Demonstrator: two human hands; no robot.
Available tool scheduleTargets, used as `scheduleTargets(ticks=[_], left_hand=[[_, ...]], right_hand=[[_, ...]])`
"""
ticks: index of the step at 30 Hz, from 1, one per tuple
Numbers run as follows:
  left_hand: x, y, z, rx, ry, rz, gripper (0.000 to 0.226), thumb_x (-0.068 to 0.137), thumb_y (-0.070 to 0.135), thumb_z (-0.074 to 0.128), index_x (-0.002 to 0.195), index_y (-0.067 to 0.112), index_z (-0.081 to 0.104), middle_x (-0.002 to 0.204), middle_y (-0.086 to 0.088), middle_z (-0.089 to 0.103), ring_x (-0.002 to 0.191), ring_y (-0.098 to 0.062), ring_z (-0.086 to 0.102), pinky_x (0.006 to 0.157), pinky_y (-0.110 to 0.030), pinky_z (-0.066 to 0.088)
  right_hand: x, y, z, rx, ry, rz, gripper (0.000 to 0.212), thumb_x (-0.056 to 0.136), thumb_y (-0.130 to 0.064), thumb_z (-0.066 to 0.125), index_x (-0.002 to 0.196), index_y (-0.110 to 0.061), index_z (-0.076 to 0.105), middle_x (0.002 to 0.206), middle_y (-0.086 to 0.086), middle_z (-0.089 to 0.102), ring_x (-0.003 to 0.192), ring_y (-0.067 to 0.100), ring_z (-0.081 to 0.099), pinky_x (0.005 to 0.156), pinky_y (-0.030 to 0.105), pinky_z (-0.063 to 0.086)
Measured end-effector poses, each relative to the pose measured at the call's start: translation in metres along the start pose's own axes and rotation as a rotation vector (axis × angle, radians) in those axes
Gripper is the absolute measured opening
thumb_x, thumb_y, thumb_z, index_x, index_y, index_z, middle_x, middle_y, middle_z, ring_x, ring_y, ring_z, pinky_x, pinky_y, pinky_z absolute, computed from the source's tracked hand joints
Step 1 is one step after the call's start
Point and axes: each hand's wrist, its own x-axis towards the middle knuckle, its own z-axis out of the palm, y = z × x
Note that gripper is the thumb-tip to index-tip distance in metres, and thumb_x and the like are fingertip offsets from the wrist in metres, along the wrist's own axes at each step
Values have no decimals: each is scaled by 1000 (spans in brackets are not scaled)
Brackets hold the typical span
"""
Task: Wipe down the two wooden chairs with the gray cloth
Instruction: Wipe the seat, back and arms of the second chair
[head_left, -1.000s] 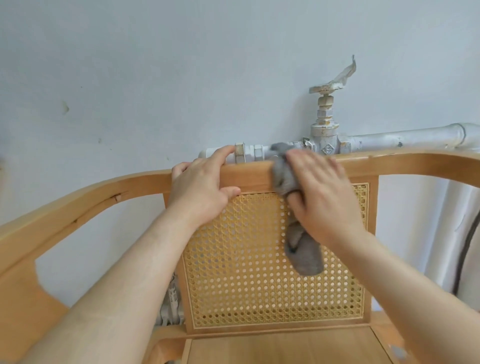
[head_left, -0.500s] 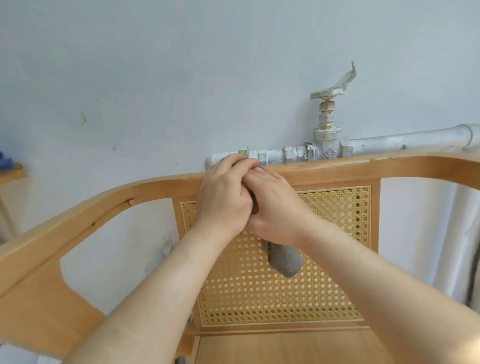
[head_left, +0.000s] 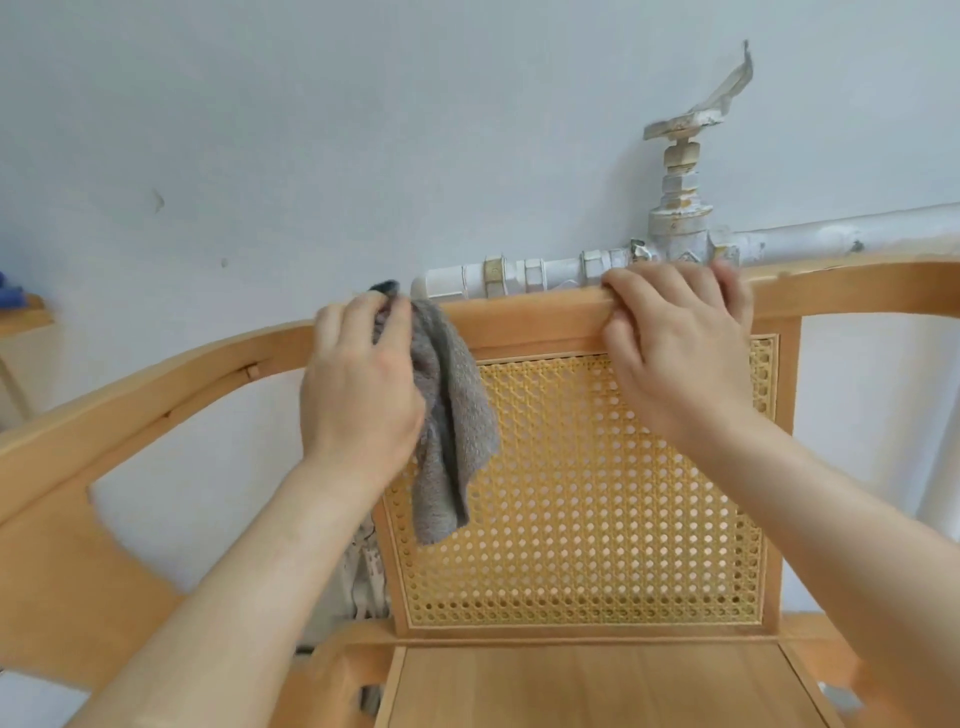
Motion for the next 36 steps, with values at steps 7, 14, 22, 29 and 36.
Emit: scheduleTargets(ticks=[7, 14, 22, 29, 36], left_hand=[[10, 132, 39, -209, 26, 181, 55, 94, 29, 35, 141, 3, 45, 146, -11, 47, 139, -29, 37, 118, -44, 17], [21, -1, 28, -17, 131, 56, 33, 93, 25, 41, 109, 11, 67, 105, -12, 67, 95, -35, 60, 84, -43, 38], [48, 135, 37, -106, 119, 56, 27, 93, 26, 47, 71, 18, 58, 69, -4, 65, 70, -30, 61, 67, -38, 41], [51, 130, 34, -350, -118, 408, 43, 91, 40, 57, 133, 35, 55, 132, 11, 60, 120, -19, 55, 95, -40, 38], [66, 152, 15, -324, -285, 161, 50, 81, 60, 61, 127, 41, 58, 124, 2, 66, 113, -29, 59, 86, -40, 46]], right_hand=[[1, 14, -1, 173, 64, -39, 39, 90, -20, 39, 119, -23, 65, 119, -9, 66, 115, 15, 54, 105, 31, 19], [0, 7, 10, 159, 144, -6, 36, 86, -21, 42, 111, -19, 68, 113, -7, 67, 113, 17, 54, 107, 34, 20], [0, 9, 4, 246, 123, 26, 49, 85, -19, 35, 125, -12, 62, 125, -2, 65, 123, 17, 52, 110, 34, 22], [-81, 60, -24, 333, -135, 336, 81, 77, -9, 40, 153, -16, 15, 161, 3, 16, 149, 18, 10, 118, 39, 18], [-133, 84, -29, 385, -623, 684, 27, 98, -39, 44, 114, -18, 39, 96, 9, 66, 90, 33, 62, 77, 41, 49]])
